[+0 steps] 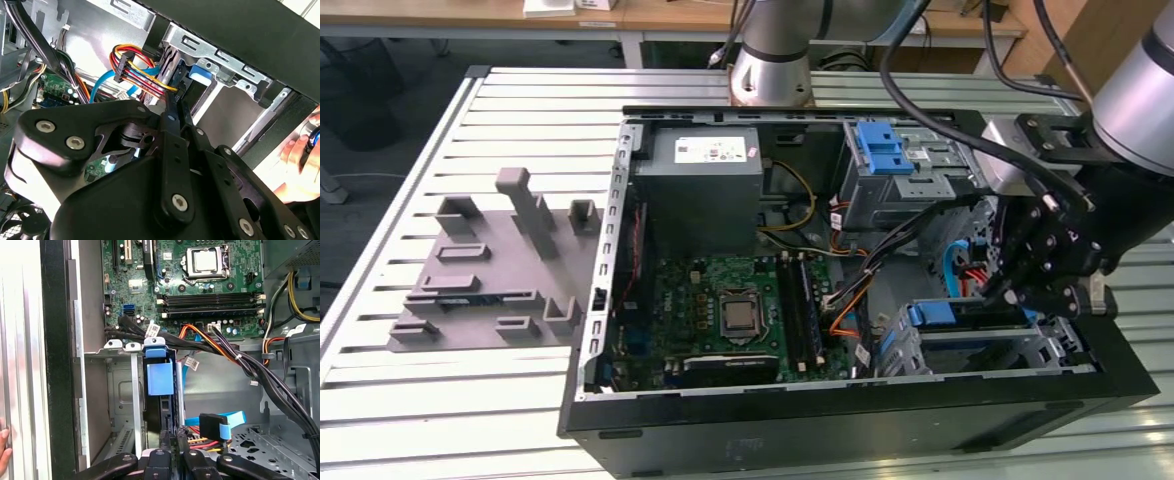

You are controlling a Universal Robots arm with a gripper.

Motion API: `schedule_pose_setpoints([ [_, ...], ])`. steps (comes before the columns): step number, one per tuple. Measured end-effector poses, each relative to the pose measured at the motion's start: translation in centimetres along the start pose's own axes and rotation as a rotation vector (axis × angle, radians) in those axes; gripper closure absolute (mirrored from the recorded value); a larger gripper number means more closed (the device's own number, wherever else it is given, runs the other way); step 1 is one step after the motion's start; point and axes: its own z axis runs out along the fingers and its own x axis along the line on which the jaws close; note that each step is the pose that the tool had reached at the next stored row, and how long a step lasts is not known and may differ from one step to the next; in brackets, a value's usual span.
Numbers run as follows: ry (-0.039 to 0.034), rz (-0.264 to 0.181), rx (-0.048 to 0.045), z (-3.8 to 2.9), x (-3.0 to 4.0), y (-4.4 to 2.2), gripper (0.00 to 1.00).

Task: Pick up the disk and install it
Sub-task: 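Insert the first disk wire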

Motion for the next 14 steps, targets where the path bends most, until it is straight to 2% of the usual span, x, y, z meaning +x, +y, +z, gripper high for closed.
schedule_pose_setpoints([
  [10,0.0002,0.001,-0.0024,0.09,0.04,-0.07,0.84],
  [12,0.0004,0.001,-0.0024,-0.01,0.05,-0.07,0.83],
  [13,0.0005,0.001,-0.0024,-0.11,0.04,-0.07,0.76],
  [14,0.0003,0.001,-0.0024,-0.24,0.04,-0.06,0.76],
])
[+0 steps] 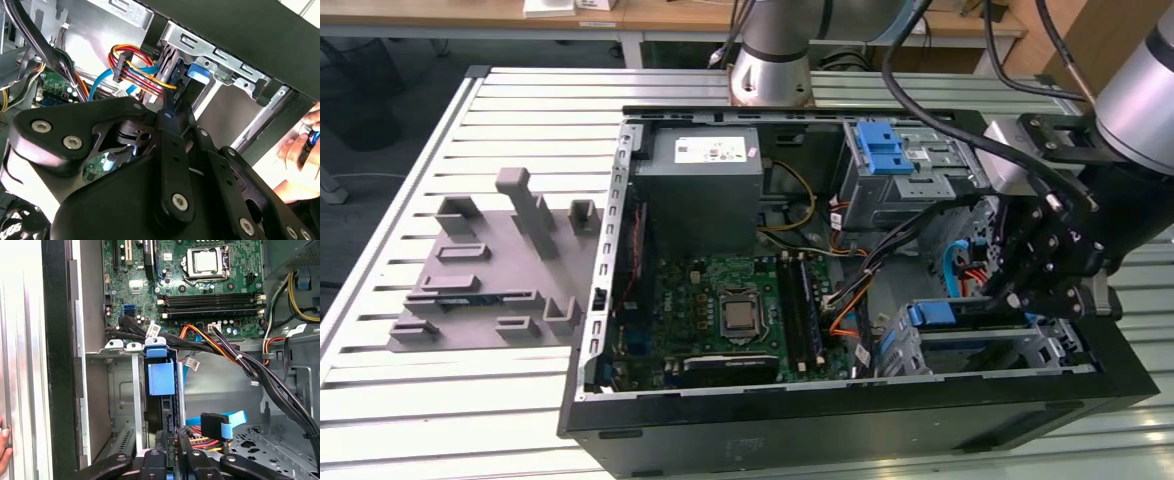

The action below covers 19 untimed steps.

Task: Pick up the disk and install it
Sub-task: 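Insert the first disk wire, then insert the second disk wire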

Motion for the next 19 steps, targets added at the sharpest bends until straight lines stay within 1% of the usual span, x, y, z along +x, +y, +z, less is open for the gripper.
schedule_pose_setpoints([
  [3,0.0,0.0,0.0,-0.51,0.0,0.01,0.76],
  [5,-0.0001,0.0,0.0,-0.69,0.0,0.01,0.78],
  [6,-0.0003,0.0,0.0,-0.69,0.0,0.01,0.78],
  [7,-0.0004,0.0,0.0,-0.69,0.0,0.01,0.84],
  [8,-0.0003,0.0,0.0,-0.7,0.0,0.01,0.84],
  [9,0.0,0.0,0.0,-0.72,0.0,0.01,0.89],
  [19,0.0,0.0,0.0,-0.83,0.0,0.01,0.89],
])
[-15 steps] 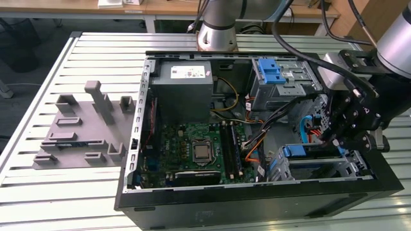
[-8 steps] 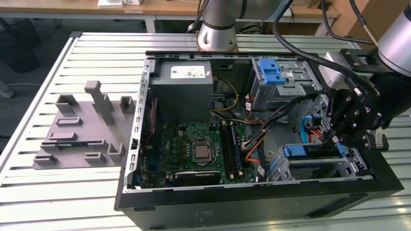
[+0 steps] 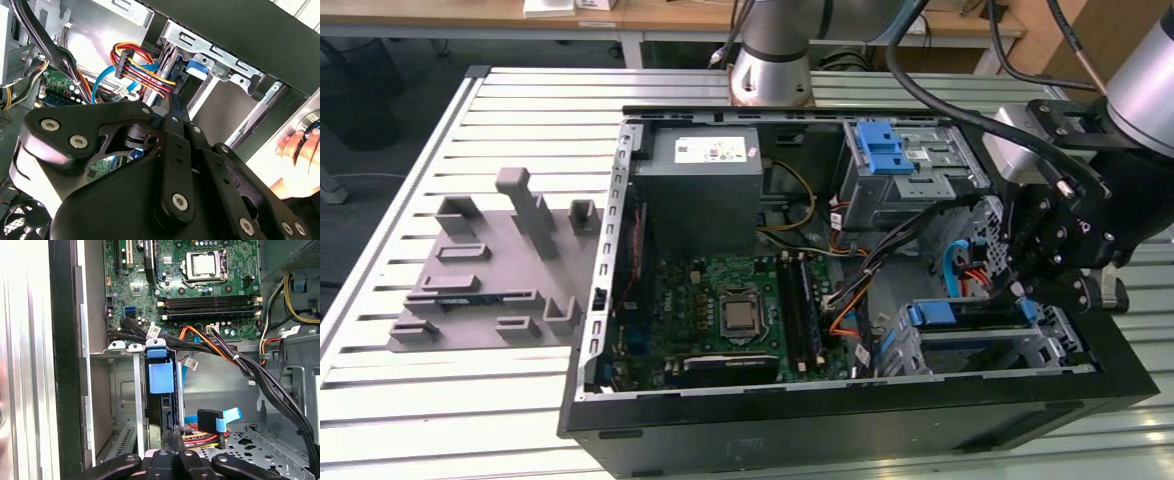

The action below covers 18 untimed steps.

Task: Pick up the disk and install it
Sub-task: 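Insert the second disk wire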

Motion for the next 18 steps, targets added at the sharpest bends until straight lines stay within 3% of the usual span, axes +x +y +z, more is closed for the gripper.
schedule_pose_setpoints([
  [8,0.0001,0.0,0.0,-0.03,0.0,0.07,0.89],
  [14,0.0,0.0,0.0004,-0.01,0.05,0.58,0.89],
  [18,-0.0001,0.0,0.0012,0.01,0.11,1.44,0.89],
])
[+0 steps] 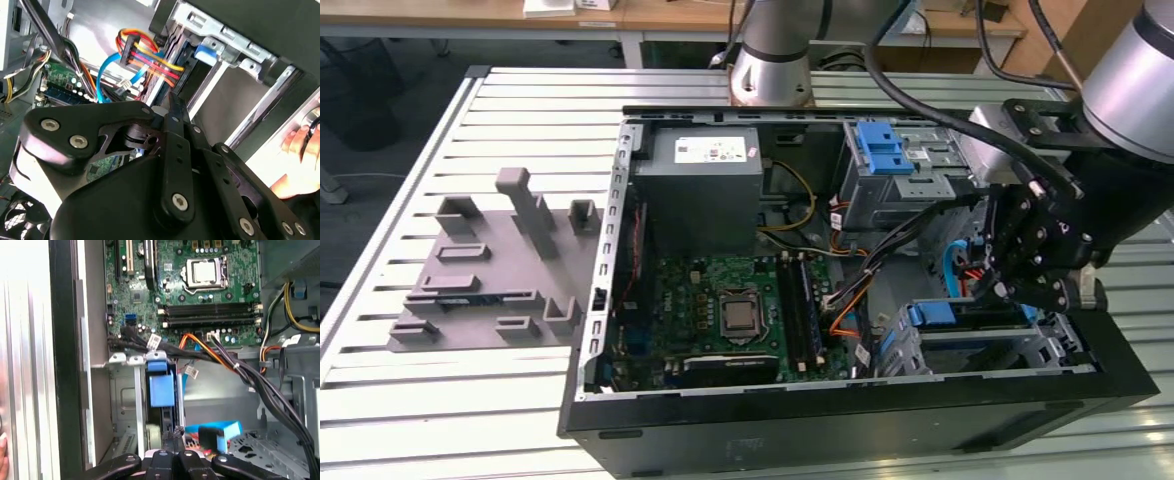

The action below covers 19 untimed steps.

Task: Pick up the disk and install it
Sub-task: 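Insert the second disk wire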

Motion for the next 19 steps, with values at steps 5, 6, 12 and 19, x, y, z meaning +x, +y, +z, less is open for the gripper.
schedule_pose_setpoints([
  [5,0.0002,0.0,0.0011,-0.01,0.05,0.56,0.89],
  [6,0.0002,0.0,0.0012,-0.04,0.05,0.6,0.89],
  [12,-0.0002,0.0,0.0013,-0.89,0.05,0.69,0.89],
  [19,-0.0003,0.0,0.002,-1.44,0.1,1.44,0.89],
])
